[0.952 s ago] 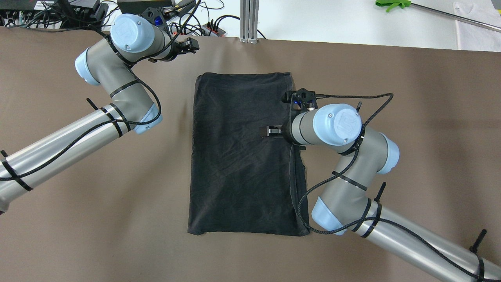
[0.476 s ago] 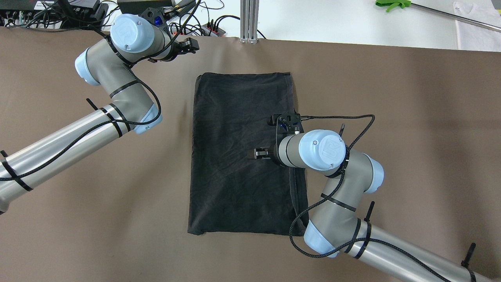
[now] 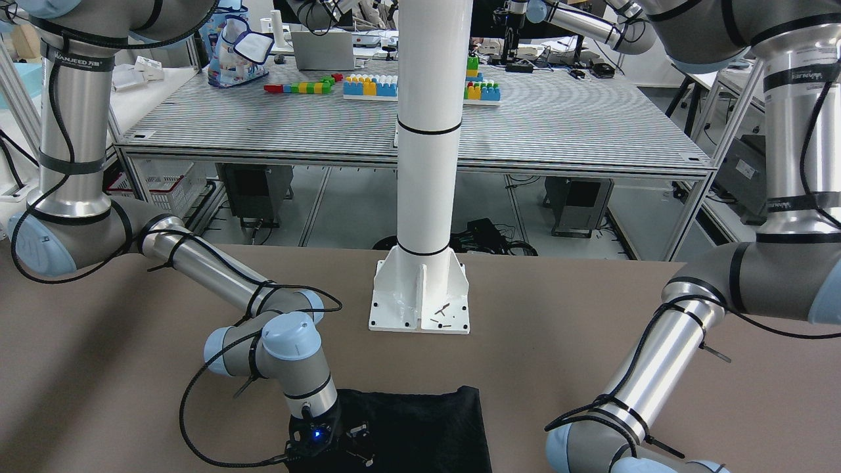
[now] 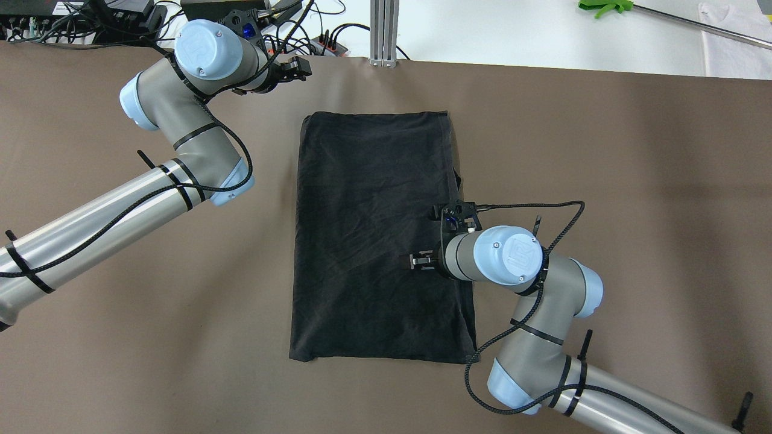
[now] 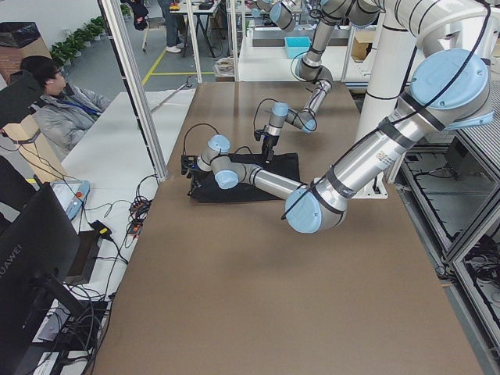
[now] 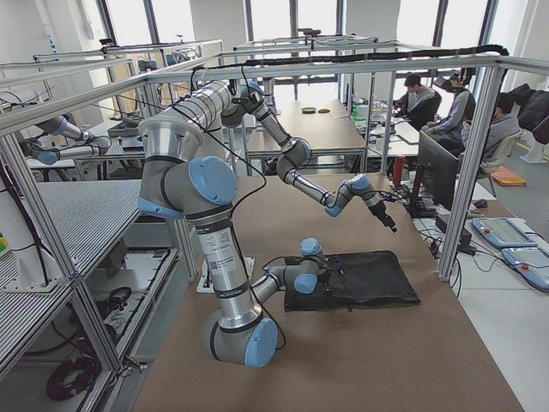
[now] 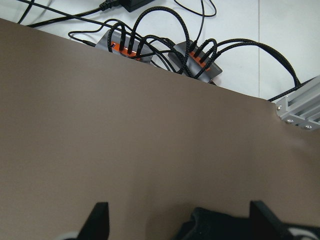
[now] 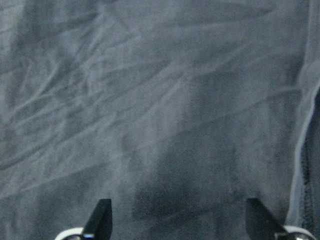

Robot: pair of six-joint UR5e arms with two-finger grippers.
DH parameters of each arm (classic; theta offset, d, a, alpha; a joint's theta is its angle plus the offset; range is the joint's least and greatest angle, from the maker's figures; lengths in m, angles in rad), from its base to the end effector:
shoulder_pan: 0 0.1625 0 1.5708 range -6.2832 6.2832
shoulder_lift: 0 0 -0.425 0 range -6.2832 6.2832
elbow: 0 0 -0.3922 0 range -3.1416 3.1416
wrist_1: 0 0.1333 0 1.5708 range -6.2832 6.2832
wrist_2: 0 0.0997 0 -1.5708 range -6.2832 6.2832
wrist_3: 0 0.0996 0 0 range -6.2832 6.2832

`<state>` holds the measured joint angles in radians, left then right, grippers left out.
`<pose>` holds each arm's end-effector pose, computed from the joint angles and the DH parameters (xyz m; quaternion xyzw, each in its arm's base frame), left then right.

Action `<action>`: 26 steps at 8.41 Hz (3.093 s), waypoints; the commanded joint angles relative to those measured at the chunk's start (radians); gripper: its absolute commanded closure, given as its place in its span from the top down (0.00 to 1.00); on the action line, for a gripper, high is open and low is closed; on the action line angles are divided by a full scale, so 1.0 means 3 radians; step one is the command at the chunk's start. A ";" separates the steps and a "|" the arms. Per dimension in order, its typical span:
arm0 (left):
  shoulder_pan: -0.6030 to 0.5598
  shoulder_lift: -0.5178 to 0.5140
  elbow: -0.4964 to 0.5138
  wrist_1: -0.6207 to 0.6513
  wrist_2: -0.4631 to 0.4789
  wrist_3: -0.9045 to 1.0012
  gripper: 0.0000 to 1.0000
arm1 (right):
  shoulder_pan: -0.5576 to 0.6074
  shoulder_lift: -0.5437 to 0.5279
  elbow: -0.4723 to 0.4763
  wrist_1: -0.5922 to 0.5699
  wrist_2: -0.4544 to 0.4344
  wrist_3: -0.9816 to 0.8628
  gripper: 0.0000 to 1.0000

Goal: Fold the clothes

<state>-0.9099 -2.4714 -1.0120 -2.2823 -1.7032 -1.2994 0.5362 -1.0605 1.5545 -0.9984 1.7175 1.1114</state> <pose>0.4194 -0.7351 0.2572 0.2318 0.4484 -0.2392 0.8295 -0.5302 -0.4532 0.3077 0.1866 -0.4755 -0.0043 0.8597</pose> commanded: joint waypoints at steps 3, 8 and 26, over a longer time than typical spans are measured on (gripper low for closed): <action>0.0001 -0.0010 0.0004 0.0004 0.0007 0.0005 1.00 | 0.0314 -0.0423 0.0125 0.0454 0.0415 0.0018 0.94; 0.0001 -0.0005 -0.0007 -0.0011 -0.0004 0.0000 1.00 | 0.0432 -0.0586 0.0738 0.0460 0.0815 0.1161 0.94; -0.0004 0.0021 0.0014 -0.0001 0.0042 0.0118 1.00 | -0.0662 -0.0663 0.0591 0.0598 -0.0182 0.1833 0.00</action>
<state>-0.9105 -2.4654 -1.0083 -2.2830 -1.6905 -1.2725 0.3405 -1.2750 1.7328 -0.8148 1.6660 1.6141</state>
